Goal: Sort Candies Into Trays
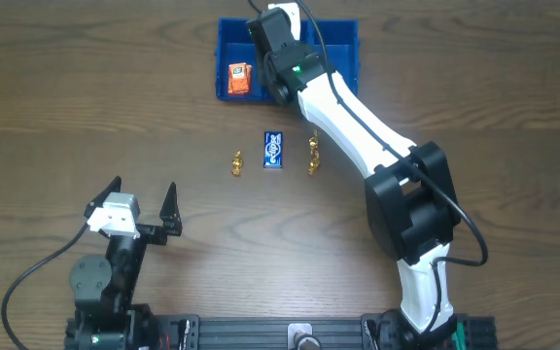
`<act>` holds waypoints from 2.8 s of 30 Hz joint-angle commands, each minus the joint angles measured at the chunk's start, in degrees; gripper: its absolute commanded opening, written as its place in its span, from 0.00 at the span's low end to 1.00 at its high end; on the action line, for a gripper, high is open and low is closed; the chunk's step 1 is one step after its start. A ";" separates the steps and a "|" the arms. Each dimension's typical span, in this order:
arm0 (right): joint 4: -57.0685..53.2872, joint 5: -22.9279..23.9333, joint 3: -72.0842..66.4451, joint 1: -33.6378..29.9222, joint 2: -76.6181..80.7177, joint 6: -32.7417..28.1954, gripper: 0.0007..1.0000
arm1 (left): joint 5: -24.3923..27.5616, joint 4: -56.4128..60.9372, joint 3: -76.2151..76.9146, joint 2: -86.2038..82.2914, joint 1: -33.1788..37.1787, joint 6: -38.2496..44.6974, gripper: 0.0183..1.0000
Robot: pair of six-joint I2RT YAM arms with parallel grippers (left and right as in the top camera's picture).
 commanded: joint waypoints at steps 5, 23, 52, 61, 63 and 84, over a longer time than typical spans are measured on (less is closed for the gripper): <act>0.90 3.69 0.85 -0.81 1.33 1.31 0.04 | 0.96 -1.81 -1.16 -0.31 0.17 0.83 1.00; 2.73 4.46 0.85 -1.38 1.79 2.47 1.00 | 0.96 -1.81 -1.16 -0.31 0.17 0.85 1.00; -22.49 -12.26 -7.63 7.80 -0.02 17.75 1.00 | 0.98 -1.81 -1.16 -0.31 0.17 0.85 1.00; -19.08 -12.22 -7.63 7.80 5.99 17.75 1.00 | 0.98 -1.81 -1.16 -0.31 0.17 0.85 1.00; -19.08 -12.22 -7.63 7.80 6.29 17.73 1.00 | 0.98 -1.81 -1.16 -0.31 0.17 0.85 1.00; -20.65 -12.15 -7.48 6.99 6.19 17.73 0.06 | 0.98 -1.81 -1.16 -0.31 0.17 0.83 1.00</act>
